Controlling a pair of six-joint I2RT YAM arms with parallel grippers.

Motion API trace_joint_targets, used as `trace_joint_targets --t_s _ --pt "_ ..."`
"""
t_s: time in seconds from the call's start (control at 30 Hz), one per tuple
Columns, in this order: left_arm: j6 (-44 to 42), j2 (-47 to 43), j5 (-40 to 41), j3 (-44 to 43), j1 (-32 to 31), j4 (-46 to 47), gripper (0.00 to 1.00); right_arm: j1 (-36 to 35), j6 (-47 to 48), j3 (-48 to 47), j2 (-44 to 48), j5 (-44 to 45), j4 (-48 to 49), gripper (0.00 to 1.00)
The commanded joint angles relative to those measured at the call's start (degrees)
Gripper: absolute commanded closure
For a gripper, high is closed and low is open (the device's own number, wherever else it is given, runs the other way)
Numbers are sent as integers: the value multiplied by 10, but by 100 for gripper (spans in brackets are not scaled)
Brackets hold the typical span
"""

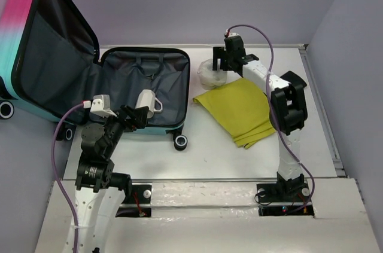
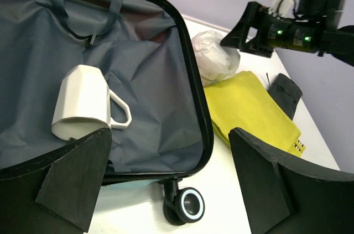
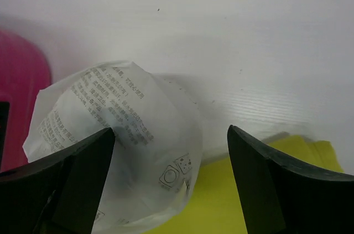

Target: Pack the luggage

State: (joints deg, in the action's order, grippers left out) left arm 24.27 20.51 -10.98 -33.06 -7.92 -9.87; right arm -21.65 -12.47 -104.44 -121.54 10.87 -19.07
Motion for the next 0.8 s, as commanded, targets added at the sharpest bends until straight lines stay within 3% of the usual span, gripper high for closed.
trace_joint_targets --t_s 0.0,0.07,0.23,0.3,0.4,0.57,0.77 --pt "-9 21 -30 -22 -3 24 1 9 -26 -35 -21 -84 21 15" --pt "-10 30 -32 -22 -3 25 1 14 -34 -25 -32 -102 30 18" --pt "-10 43 -33 -23 -7 22 1 20 -38 -6 -49 -99 47 41" --pt "-10 44 -33 -24 -8 22 1 20 -36 1 -43 -93 55 62" --pt "-11 47 -33 -24 -10 20 1 20 -28 25 -3 -85 92 81" --pt "-10 45 -31 -24 -16 19 1 20 -23 42 76 -97 120 90" --pt "-10 42 -26 -25 -24 17 1 -12 -43 90 167 -143 175 91"
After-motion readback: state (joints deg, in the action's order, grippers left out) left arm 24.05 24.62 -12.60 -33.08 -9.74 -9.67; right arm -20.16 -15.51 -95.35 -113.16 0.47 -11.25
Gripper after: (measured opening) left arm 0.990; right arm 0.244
